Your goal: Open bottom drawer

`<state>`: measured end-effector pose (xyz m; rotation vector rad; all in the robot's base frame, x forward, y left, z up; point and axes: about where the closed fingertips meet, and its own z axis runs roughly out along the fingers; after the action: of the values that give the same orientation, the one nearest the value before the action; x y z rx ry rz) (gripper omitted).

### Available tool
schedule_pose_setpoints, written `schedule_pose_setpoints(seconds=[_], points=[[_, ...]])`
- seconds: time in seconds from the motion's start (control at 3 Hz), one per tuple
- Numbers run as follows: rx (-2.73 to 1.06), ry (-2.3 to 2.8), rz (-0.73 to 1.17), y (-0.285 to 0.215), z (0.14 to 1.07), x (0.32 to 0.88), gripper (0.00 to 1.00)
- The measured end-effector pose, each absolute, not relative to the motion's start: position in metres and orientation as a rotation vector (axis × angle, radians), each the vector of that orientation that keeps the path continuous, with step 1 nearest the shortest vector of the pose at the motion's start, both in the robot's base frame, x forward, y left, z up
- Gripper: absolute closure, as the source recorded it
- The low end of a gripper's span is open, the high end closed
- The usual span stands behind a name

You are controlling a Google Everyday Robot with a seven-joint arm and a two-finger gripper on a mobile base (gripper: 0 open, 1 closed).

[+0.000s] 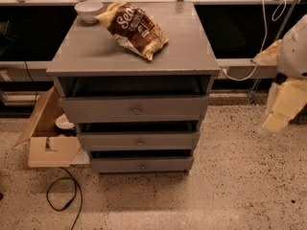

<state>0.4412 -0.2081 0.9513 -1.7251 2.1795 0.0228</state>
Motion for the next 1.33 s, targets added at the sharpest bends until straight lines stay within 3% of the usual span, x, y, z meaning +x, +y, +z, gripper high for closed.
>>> schedule_pose_setpoints(seconds=[0.33, 1.0, 1.33], points=[[-1.723, 2.053, 0.292, -0.178, 0.877, 0.446, 0.0], [-1.645, 1.838, 0.682, -0.061, 0.771, 0.454, 0.0], [-1.645, 1.844, 0.673, -0.062, 0.767, 0.455, 0.0]])
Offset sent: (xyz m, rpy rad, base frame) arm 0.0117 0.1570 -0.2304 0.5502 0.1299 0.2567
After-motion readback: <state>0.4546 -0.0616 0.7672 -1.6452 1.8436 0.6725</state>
